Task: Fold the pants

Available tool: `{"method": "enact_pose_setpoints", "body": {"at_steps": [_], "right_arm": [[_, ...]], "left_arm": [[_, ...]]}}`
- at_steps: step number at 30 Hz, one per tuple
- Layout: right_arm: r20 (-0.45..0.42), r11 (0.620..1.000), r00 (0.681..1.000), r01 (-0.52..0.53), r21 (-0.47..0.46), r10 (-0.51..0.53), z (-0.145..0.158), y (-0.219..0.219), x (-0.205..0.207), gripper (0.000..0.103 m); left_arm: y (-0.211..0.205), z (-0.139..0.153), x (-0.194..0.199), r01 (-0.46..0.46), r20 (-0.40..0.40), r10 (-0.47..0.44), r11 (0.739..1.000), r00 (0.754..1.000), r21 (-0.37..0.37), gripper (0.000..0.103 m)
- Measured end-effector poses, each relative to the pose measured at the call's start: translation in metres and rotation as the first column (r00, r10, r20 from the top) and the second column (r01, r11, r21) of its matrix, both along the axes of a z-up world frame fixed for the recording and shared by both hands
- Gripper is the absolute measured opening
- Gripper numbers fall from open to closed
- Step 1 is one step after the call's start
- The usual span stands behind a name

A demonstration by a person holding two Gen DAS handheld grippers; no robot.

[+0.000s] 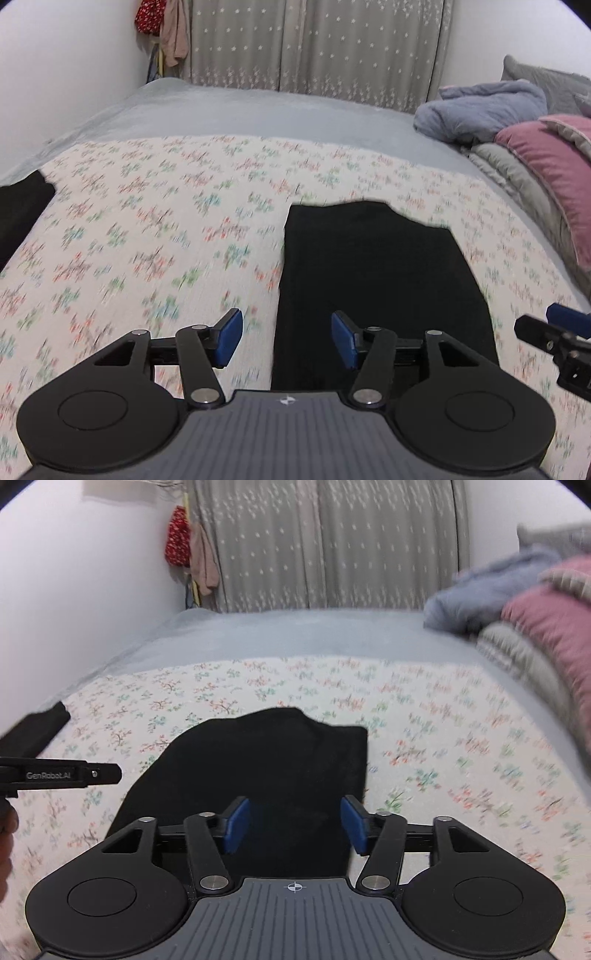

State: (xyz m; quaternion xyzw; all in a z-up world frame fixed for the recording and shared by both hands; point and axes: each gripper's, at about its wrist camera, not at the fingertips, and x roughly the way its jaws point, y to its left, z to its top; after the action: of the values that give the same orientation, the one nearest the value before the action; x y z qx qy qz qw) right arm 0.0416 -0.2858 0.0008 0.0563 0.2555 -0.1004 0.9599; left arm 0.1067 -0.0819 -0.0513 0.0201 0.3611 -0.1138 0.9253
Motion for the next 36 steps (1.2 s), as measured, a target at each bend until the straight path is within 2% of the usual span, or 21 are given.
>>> {"method": "enact_pose_setpoints", "body": {"at_steps": [4, 10, 13, 17, 25, 31, 36], "right_arm": [[0.009, 1.000, 1.000, -0.009, 0.030, 0.008, -0.001, 0.017, -0.021, 0.056], [0.019, 1.000, 1.000, -0.011, -0.023, 0.012, 0.001, 0.049, -0.048, 0.056], [0.033, 1.000, 0.999, 0.006, 0.012, -0.007, 0.002, 0.056, -0.066, 0.056], [0.041, 0.998, 0.998, 0.036, 0.048, -0.038, -0.001, 0.065, -0.093, 0.056], [0.047, 0.997, 0.997, 0.064, 0.048, -0.066, 0.003, 0.078, -0.131, 0.056], [0.060, 0.996, 0.996, 0.069, 0.063, -0.072, 0.006, 0.083, -0.160, 0.056], [0.078, 0.995, 0.994, 0.069, 0.070, -0.074, 0.011, 0.086, -0.168, 0.056]], "left_arm": [[0.013, 0.004, -0.026, -0.022, 0.015, 0.022, 1.000, 1.000, -0.002, 0.067], [0.027, 0.012, -0.061, -0.037, 0.057, 0.037, 0.999, 0.998, 0.007, 0.068], [0.030, 0.014, -0.082, -0.038, 0.071, 0.038, 0.999, 0.997, 0.011, 0.069], [0.034, 0.014, -0.107, -0.037, 0.064, 0.039, 0.999, 0.997, -0.026, 0.069], [0.027, 0.014, -0.155, -0.006, 0.094, 0.008, 1.000, 0.996, -0.015, 0.071], [0.026, 0.018, -0.171, 0.019, 0.135, -0.019, 1.000, 0.991, -0.003, 0.073], [0.027, 0.012, -0.171, 0.024, 0.145, -0.026, 1.000, 0.989, 0.012, 0.078]]}}
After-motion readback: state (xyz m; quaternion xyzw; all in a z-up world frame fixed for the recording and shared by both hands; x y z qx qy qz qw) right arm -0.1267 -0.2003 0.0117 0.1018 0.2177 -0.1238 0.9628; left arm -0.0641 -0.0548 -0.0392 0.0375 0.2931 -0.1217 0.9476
